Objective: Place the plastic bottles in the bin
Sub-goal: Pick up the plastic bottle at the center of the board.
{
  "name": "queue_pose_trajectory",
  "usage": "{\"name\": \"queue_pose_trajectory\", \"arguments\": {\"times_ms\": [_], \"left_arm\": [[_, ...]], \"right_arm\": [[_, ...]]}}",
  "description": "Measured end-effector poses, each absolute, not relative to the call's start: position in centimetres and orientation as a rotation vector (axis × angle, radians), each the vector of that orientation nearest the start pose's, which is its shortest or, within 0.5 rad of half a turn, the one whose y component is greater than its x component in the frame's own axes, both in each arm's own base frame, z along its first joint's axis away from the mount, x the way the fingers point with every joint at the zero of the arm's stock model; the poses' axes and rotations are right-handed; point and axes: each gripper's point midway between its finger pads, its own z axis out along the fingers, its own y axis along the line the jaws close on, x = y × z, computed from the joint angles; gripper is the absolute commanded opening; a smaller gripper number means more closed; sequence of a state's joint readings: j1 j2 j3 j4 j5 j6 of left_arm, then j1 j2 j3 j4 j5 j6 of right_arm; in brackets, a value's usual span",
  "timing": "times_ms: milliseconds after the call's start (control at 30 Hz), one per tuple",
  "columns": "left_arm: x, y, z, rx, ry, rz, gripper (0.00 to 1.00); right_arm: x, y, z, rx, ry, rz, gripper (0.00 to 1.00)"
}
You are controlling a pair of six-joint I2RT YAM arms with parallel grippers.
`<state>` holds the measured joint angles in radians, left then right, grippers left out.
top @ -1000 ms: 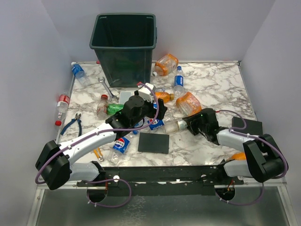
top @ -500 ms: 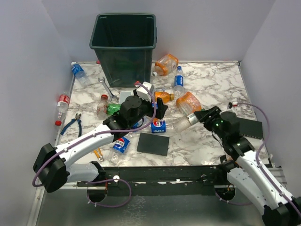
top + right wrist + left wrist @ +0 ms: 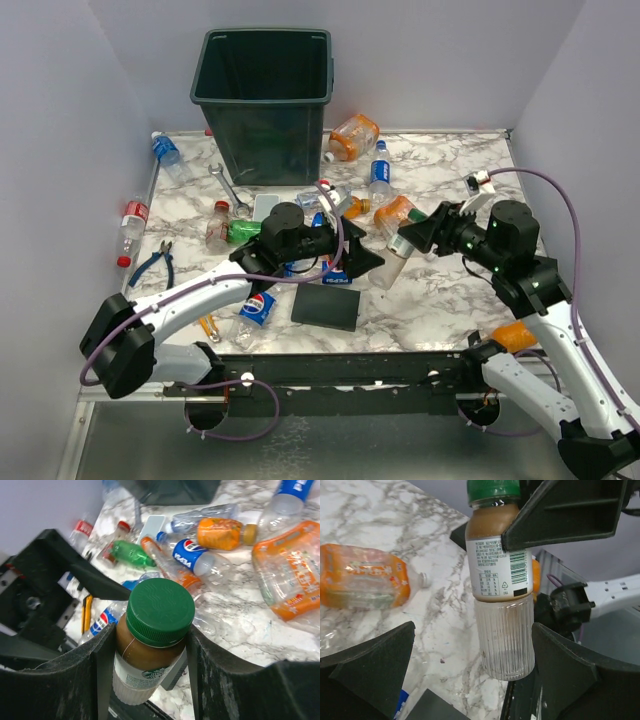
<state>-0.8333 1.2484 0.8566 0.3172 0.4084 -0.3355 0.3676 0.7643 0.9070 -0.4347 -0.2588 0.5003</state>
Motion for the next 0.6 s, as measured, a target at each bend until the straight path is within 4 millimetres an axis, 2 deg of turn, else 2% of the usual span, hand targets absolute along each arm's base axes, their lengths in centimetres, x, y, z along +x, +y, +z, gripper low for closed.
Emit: {"name": "queue_pose_trajectory", "arguments": {"times_ms": [100,267,333,433,533,600], "left_arm": [[20.3,-37.0,25.8,0.835,1.642,-1.297,0.99],[18.7,-38.4,25.2,0.913,1.660,-1.432,0.99],[18.2,-38.7,25.1,0.931,1.662,-1.466,0.95],[17.5,-39.1,25.0,0.952,1.664,-1.508,0.81],[17.1,-39.4,24.8,0.964,1.671,-1.541,0.55],[16.9,-39.6,24.5,0.966,1.684,-1.561,0.39]], "right_arm": [[23.2,17.0,29.1,-0.156,1.938,0.873,0.34],[22.6,18.0,29.5,-0.249,1.916,0.922,0.34],[22.6,18.3,29.8,-0.272,1.901,0.940,0.34],[22.7,18.7,30.4,-0.294,1.874,0.960,0.34],[22.9,19.0,31.2,-0.304,1.831,0.974,0.34],[23.0,19.1,31.8,-0.306,1.797,0.985,0.37]]}}
